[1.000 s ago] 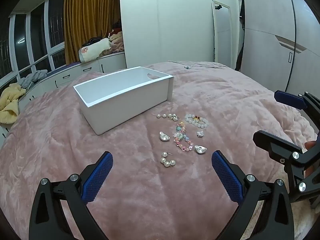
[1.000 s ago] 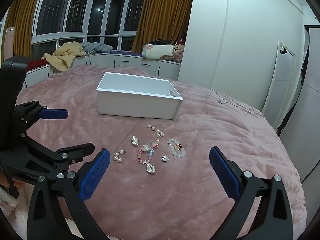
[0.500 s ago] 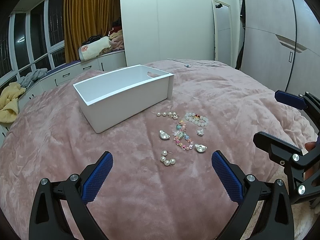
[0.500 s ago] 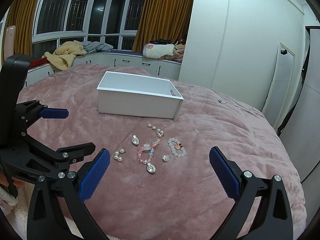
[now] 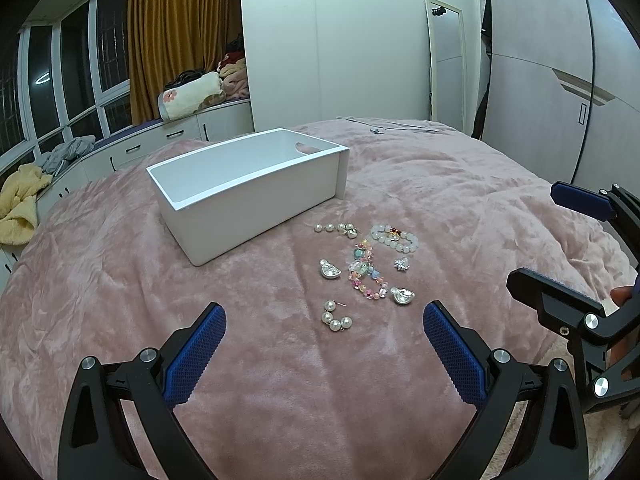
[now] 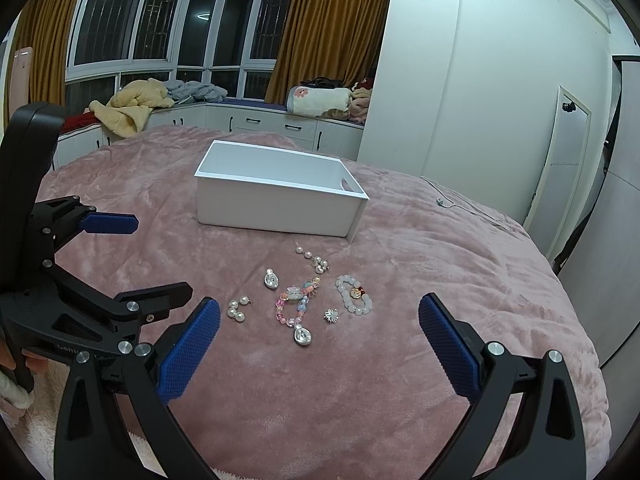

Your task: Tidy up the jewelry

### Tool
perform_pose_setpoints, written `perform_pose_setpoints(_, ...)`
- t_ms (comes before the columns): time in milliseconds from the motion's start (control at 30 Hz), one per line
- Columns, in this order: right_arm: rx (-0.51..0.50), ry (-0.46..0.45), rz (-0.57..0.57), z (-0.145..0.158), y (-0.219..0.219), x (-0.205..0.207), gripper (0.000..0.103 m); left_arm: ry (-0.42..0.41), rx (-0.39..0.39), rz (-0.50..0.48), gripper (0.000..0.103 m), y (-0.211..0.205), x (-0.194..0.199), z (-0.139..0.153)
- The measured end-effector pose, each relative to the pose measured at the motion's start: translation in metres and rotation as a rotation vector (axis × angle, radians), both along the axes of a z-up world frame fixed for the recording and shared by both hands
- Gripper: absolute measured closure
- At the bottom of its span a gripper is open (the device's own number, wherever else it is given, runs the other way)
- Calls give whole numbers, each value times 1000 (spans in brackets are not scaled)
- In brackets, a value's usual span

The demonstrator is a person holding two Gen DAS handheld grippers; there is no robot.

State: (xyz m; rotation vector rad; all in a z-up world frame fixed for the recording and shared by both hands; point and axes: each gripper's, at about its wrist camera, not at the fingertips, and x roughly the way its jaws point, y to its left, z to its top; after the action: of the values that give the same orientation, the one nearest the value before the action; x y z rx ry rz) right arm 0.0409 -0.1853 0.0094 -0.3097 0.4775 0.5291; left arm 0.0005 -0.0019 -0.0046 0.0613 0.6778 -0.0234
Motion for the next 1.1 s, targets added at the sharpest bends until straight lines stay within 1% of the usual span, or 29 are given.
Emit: perform_pose_setpoints(1100,-7,-1,0,-3,1,-1,5,2,-1,0,3,0,1,0)
